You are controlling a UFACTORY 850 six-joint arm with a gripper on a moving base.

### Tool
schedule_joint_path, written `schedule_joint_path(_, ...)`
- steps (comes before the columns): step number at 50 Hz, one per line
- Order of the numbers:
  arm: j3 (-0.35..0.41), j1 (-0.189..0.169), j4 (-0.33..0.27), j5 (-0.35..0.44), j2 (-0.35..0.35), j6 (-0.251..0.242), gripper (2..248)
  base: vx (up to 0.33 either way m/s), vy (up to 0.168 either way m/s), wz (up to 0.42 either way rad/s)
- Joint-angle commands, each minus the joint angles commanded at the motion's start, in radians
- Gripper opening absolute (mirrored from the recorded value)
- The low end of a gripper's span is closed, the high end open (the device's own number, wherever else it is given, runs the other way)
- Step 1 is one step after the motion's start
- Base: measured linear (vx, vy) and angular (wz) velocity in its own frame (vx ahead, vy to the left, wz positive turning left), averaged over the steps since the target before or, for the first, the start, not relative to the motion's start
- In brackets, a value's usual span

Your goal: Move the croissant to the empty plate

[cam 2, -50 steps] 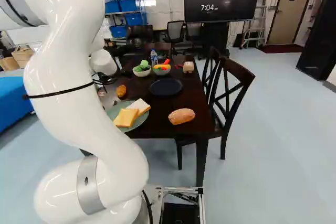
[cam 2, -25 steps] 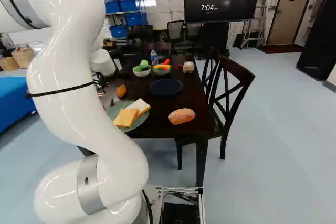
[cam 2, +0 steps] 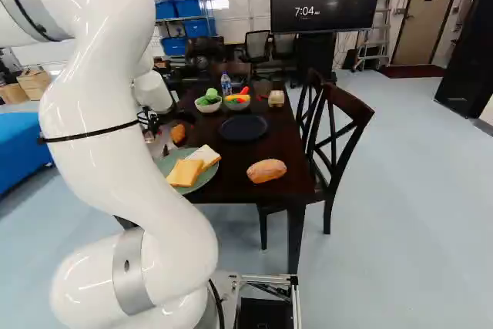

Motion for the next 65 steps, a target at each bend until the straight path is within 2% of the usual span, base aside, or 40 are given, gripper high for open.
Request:
schedule_joint_path(24,0.000,0.000,0.000,-0.018,0.000,0.000,247,0.000,0.000,0.000)
schedule_joint_path(25,0.000,0.000,0.000,-0.018,0.000,0.000,240,0.000,0.000,0.000)
schedule_joint_path(29,0.000,0.000,0.000,-0.018,0.000,0.000,240,0.000,0.000,0.000)
schedule_joint_path(30,0.000,0.000,0.000,-0.018,0.000,0.000,227,0.000,0.000,0.000)
schedule_joint_path(34,0.000,0.000,0.000,-0.018,0.000,0.000,227,0.000,0.000,0.000)
schedule_joint_path(35,0.000,0.000,0.000,-0.018,0.000,0.000,215,0.000,0.000,0.000)
schedule_joint_path(39,0.000,0.000,0.000,-0.018,0.000,0.000,215,0.000,0.000,0.000)
schedule_joint_path(40,0.000,0.000,0.000,-0.018,0.000,0.000,203,0.000,0.000,0.000)
schedule_joint_path(45,0.000,0.000,0.000,-0.018,0.000,0.000,203,0.000,0.000,0.000)
schedule_joint_path(46,0.000,0.000,0.000,-0.018,0.000,0.000,191,0.000,0.000,0.000)
schedule_joint_path(50,0.000,0.000,0.000,-0.018,0.000,0.000,191,0.000,0.000,0.000)
schedule_joint_path(51,0.000,0.000,0.000,-0.018,0.000,0.000,179,0.000,0.000,0.000)
schedule_joint_path(55,0.000,0.000,0.000,-0.018,0.000,0.000,179,0.000,0.000,0.000)
schedule_joint_path(56,0.000,0.000,0.000,-0.018,0.000,0.000,167,0.000,0.000,0.000)
schedule_joint_path(61,0.000,0.000,0.000,-0.018,0.000,0.000,167,0.000,0.000,0.000)
schedule_joint_path(62,0.000,0.000,0.000,-0.018,0.000,0.000,155,0.000,0.000,0.000)
schedule_joint_path(65,0.000,0.000,0.000,-0.017,0.000,0.000,155,0.000,0.000,0.000)
